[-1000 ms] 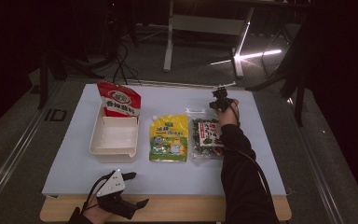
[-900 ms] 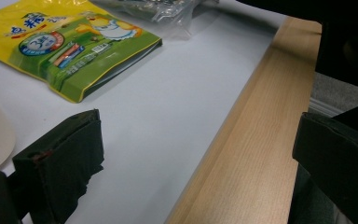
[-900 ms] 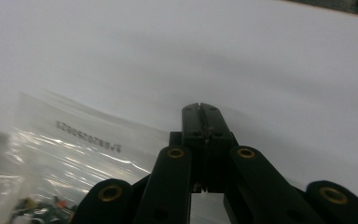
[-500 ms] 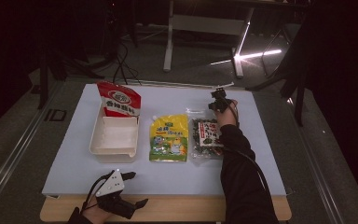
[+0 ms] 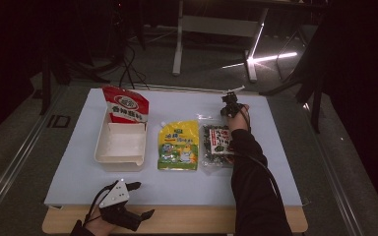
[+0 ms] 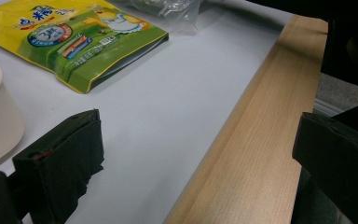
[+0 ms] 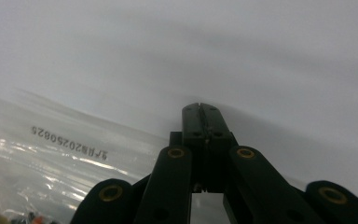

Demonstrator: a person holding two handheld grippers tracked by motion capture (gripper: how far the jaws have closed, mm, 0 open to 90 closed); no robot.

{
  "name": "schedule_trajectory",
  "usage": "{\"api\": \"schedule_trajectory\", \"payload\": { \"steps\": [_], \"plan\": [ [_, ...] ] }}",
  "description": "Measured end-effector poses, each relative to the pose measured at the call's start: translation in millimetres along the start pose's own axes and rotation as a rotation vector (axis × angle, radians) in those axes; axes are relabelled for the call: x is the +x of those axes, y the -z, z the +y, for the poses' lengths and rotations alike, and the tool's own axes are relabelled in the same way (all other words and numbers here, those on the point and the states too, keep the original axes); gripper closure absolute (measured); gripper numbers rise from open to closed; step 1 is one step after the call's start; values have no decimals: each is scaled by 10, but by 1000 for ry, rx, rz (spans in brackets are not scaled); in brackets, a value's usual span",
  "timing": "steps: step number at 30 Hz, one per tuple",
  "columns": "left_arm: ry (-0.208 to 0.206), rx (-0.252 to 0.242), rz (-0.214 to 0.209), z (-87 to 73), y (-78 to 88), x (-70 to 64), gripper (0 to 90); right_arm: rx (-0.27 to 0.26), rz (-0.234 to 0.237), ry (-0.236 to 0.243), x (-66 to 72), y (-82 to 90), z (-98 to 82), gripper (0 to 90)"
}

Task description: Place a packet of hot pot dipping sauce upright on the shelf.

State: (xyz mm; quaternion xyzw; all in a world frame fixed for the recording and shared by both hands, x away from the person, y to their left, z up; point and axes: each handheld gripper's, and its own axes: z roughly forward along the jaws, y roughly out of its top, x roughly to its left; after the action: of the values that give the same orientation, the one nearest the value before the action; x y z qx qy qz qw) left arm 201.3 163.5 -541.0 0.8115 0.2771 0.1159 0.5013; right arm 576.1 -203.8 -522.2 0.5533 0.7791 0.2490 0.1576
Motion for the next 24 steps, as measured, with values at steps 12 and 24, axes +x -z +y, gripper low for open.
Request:
{"api": "schedule_trajectory", "payload": {
  "steps": [12, 24],
  "plan": [
    [-16, 2, -4, 22, -11, -22, 29, 19, 48, 8, 64, 55, -141, 900],
    [-37, 1, -32, 85, -86, -41, 29, -8, 19, 37, 215, 240, -457, 900]
  ]
}}
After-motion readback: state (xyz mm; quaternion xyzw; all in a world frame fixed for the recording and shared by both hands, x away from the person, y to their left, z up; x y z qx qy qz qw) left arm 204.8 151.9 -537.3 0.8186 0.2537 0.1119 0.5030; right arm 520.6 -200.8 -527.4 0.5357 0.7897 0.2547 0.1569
